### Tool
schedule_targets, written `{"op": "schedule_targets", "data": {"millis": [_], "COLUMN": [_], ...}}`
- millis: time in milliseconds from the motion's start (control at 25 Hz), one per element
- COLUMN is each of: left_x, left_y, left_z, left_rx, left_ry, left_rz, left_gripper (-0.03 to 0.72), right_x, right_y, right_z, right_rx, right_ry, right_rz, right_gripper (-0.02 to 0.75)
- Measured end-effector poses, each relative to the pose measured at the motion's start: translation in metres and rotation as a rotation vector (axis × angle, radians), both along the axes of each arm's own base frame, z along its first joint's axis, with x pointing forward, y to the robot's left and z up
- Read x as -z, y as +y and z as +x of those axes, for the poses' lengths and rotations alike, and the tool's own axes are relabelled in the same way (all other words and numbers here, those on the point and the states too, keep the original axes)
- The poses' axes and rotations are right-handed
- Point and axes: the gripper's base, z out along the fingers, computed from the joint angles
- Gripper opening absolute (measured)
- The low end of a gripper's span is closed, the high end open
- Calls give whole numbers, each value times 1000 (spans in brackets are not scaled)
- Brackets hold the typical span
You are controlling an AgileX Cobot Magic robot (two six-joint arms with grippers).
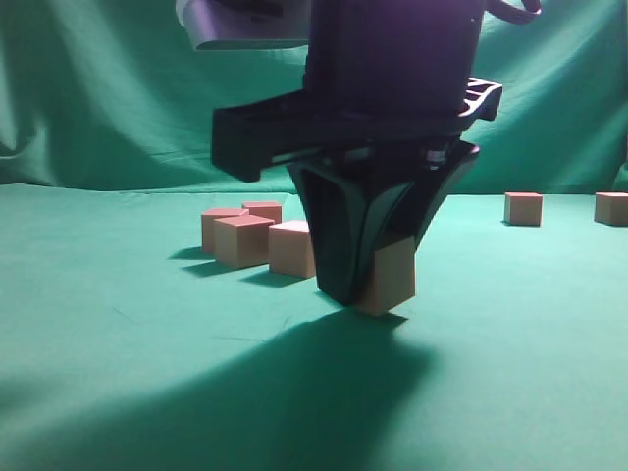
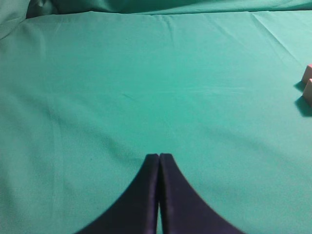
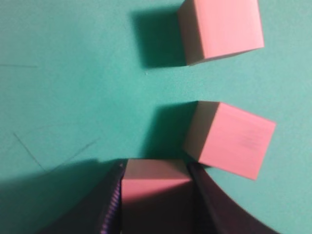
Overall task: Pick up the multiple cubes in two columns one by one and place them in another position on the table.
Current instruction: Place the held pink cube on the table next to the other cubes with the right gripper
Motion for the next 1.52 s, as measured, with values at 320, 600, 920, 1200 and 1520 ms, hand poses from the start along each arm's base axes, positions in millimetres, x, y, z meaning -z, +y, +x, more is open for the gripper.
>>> {"op": "schedule_targets", "data": {"millis": [320,600,920,1200,1520], "left_x": [0,0,0,0,0], "left_y": [0,0,0,0,0], "left_z": [0,0,0,0,0], "left_rx": [0,0,0,0,0], "left_ry": [0,0,0,0,0], "left_rz": [0,0,0,0,0], "left_gripper": [0,0,0,0,0], "right_x": [0,0,0,0,0], "right_y": [0,0,0,0,0], "right_z": [0,0,0,0,0], "right_rx": [-1,-2,-1,-1,-1], "right_ry": [-1,-2,-1,-1,-1], "right_rz": [-2,-3,-5,-5,-5], "right_gripper": [260,260,260,260,400]}}
